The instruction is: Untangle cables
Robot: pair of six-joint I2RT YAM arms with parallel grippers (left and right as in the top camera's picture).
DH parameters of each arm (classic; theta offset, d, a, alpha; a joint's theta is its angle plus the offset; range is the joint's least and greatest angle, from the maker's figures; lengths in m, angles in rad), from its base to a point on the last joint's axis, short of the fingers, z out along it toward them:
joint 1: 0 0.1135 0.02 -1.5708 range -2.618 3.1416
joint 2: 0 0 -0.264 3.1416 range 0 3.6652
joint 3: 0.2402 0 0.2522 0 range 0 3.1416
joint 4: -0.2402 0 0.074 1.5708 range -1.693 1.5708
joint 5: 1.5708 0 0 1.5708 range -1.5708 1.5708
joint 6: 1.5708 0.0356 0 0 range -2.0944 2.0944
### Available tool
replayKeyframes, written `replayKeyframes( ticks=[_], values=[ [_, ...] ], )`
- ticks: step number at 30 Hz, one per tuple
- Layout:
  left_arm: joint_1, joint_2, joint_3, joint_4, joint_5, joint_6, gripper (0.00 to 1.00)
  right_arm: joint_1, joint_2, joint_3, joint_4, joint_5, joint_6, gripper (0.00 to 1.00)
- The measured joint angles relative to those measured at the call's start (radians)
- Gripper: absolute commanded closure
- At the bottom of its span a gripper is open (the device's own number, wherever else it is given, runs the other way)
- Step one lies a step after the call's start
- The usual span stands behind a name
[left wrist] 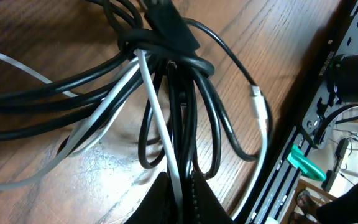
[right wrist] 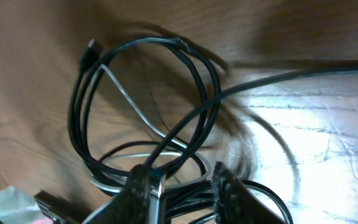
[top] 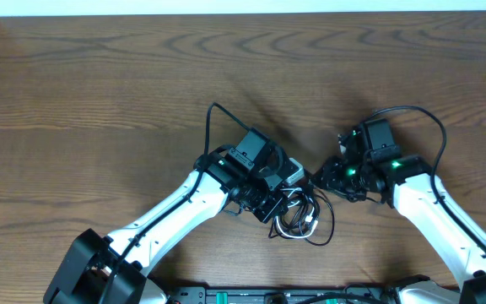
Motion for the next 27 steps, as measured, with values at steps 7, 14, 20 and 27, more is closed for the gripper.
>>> replayKeyframes(
  ticks=[7, 14, 20, 27],
  values=[
    [0.000, 0.000, 0.000, 0.012, -0.003, 0.000, 0.92, 0.029, 0.000, -0.022, 0.020, 0.002, 0.042, 0.87],
    [0.000, 0.000, 0.000, 0.014, -0.042, 0.000, 0.92, 0.044, 0.000, -0.026, 0.019, -0.011, 0.055, 0.77],
    [0.000, 0.000, 0.000, 0.017, -0.068, 0.000, 0.92, 0.046, 0.000, -0.027, 0.036, 0.030, 0.064, 0.55],
    [0.000, 0.000, 0.000, 0.018, -0.079, 0.000, 0.92, 0.046, 0.001, -0.029, 0.114, 0.078, 0.068, 0.47]
  ],
)
